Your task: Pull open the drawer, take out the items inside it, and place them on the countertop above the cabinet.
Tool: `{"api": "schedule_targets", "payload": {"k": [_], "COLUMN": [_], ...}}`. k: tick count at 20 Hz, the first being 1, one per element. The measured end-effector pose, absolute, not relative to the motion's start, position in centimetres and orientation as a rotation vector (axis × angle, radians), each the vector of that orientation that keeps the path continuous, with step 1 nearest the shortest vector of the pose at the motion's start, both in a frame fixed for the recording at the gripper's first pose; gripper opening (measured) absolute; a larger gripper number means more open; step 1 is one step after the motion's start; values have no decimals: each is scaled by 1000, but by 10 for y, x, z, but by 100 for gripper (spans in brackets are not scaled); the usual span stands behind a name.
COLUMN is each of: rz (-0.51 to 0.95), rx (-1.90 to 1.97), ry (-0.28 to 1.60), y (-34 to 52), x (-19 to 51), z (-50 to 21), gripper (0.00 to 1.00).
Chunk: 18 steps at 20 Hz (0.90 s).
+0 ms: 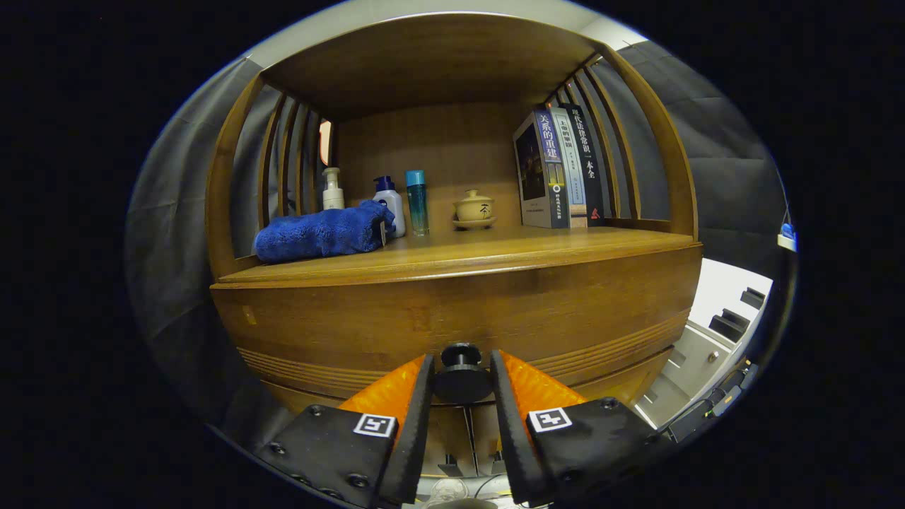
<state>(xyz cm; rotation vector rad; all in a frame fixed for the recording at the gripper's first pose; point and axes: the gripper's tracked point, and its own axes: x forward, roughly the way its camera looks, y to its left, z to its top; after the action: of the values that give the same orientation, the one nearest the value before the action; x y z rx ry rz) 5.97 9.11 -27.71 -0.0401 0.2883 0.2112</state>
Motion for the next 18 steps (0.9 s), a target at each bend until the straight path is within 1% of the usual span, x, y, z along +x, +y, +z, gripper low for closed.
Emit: {"api": "schedule_targets", "payload": {"k": [3,6,9,10,18], "rz": [217,205,211,212,202], "rx": [-18,-53,-18,-14,-53], "ry": [295,285,292,298,291], "y": [92,91,92,91,83], "x": [61,60,56,56,18], "z": [-275,-276,-277,-277,-274], "gripper": [51,40,40,35,34]}}
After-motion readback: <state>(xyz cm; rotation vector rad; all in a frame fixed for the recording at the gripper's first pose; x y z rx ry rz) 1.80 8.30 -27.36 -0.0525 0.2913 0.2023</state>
